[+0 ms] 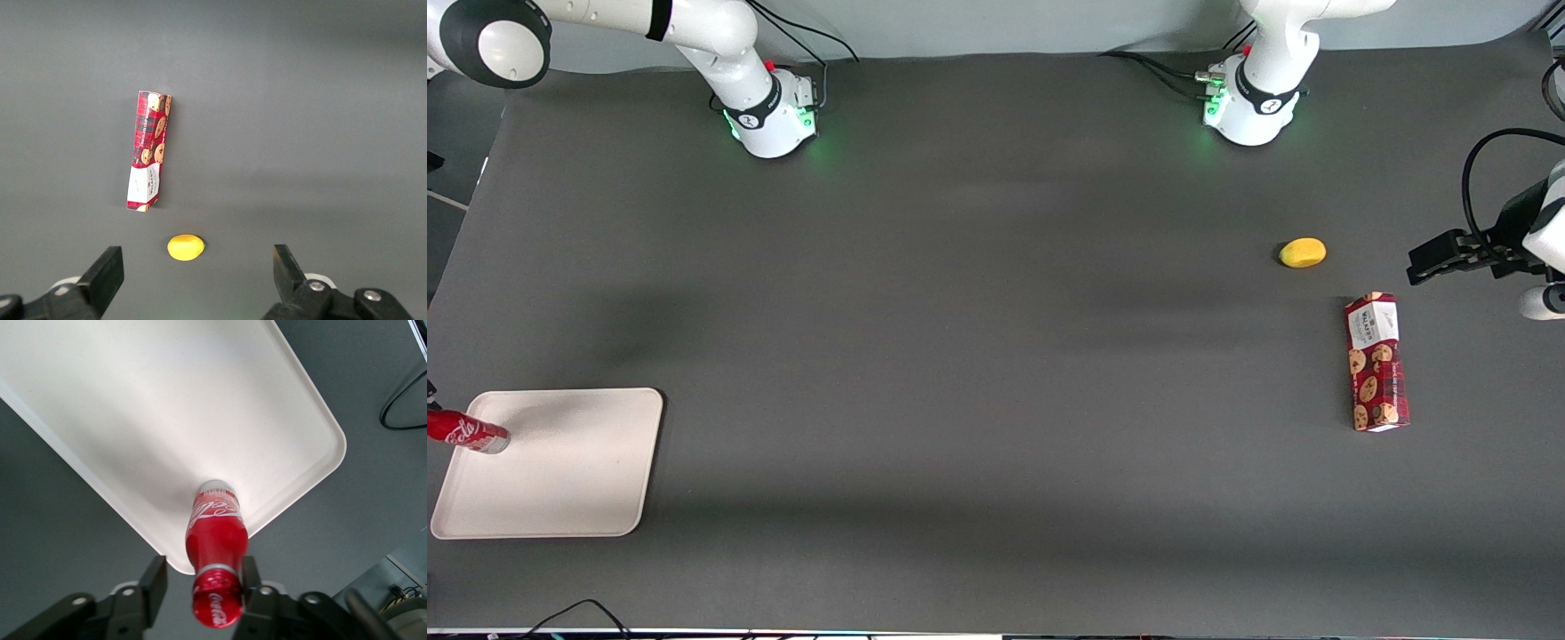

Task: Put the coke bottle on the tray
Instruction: 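Lower the bottle onto the tray and open the right gripper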

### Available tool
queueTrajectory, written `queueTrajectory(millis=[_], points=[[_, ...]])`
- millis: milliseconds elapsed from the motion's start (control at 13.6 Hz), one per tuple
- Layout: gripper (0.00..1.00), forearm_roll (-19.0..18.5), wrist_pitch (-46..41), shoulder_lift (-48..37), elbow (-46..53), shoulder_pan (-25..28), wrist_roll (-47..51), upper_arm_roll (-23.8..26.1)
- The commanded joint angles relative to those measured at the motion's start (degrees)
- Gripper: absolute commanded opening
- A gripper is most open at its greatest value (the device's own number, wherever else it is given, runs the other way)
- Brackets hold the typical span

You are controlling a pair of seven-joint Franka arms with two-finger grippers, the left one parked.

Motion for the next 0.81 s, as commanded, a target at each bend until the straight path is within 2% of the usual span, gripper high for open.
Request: queueTrajectory(millis=[0,147,440,587,734], points=[[1.00,1.1,-1.3,-0.4,1.8,0.6,0.6,0.0],[1.00,1.1,-4.4,-2.9,1.7,2.4,0.8,0.0],[1.00,1.1,-20.1,-14.4,-1.3,8.1,11.1,0.2],[1.00,1.6,-22.9,-22.6,-7.3,9.0,18.4,3.2],[1.00,4.9,-25.2,-31.6,-14.0,9.0,27.4,6.3]])
